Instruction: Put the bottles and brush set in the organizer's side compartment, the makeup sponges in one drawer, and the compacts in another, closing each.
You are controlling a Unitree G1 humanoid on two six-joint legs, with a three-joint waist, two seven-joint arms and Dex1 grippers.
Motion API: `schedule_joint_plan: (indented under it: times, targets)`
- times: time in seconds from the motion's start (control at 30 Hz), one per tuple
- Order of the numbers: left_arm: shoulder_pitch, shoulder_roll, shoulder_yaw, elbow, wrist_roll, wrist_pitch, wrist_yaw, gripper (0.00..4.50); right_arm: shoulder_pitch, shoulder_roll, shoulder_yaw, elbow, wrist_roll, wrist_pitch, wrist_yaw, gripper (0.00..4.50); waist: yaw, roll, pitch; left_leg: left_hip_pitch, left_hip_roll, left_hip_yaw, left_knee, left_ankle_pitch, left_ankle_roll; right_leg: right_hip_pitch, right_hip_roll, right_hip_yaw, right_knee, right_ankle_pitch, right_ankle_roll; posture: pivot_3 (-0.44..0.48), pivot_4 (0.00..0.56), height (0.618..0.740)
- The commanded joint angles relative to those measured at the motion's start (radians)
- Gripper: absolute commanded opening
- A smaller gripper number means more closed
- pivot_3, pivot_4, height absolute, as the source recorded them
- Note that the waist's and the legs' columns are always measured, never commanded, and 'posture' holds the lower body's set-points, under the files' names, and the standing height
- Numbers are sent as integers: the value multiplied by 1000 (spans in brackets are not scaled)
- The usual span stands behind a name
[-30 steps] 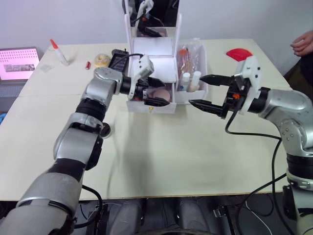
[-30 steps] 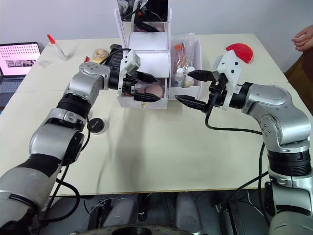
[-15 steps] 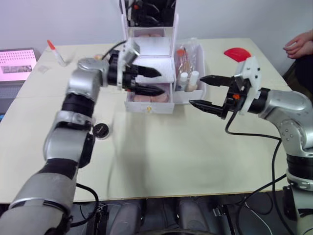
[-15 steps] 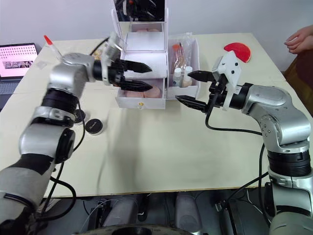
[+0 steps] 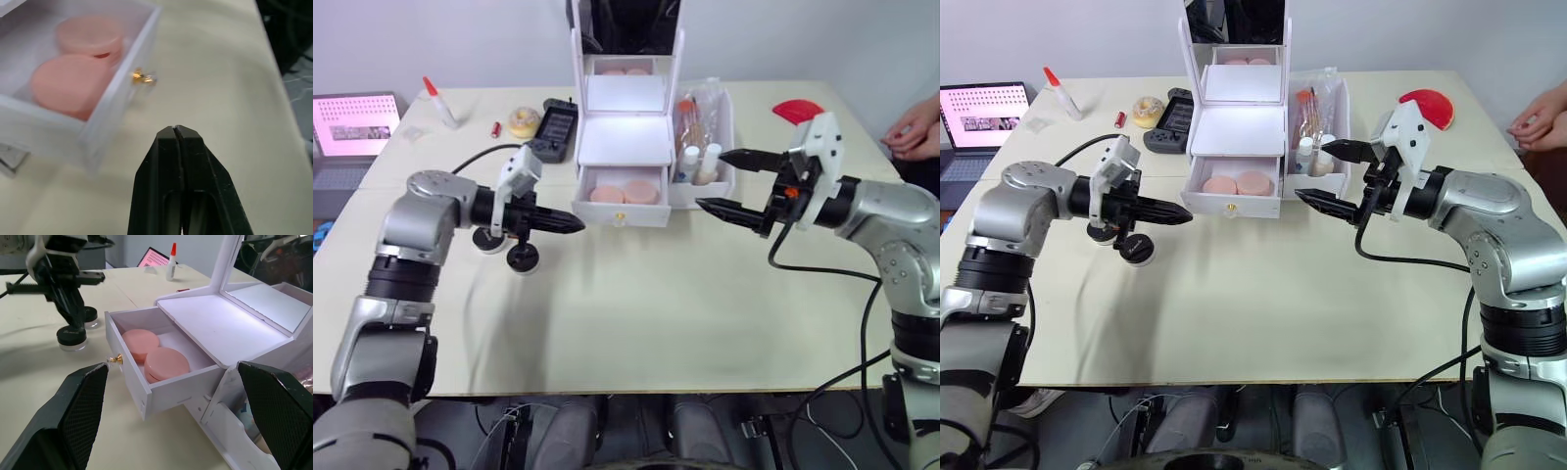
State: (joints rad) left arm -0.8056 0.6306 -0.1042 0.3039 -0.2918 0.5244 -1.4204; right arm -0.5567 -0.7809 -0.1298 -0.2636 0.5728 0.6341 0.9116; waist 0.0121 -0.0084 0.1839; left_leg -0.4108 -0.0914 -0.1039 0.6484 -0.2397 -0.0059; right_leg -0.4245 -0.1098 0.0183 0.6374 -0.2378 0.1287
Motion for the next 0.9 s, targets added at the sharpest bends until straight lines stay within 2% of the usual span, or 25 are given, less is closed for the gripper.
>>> schedule_joint_plan:
  times: [0.03,0.43,0.7,0.9]
  targets:
    - [-33,-35,-6,49,46,-66,99,37,-8,-22,-36,-31,15,-4,1,4500,-2,0,0,0,0,0,0,0,0,0,0,0,0,0,0,0,150,738]
    - [-204,-200,26,404,113,-232,327,37,13,-28,-42,-59,26,12,-14,4500,-2,0,0,0,0,1,0,0,0,0,0,0,0,0,0,0,150,738]
    - [-281,-254,53,550,115,-295,402,37,24,-32,-46,-79,39,22,-25,4500,-2,0,0,0,0,1,0,0,0,0,0,0,0,0,0,0,150,738]
    - [-302,-262,57,601,118,-326,389,37,32,-40,-53,-86,48,28,-28,4500,-1,-1,0,0,0,1,2,0,0,0,0,-1,2,0,0,0,150,738]
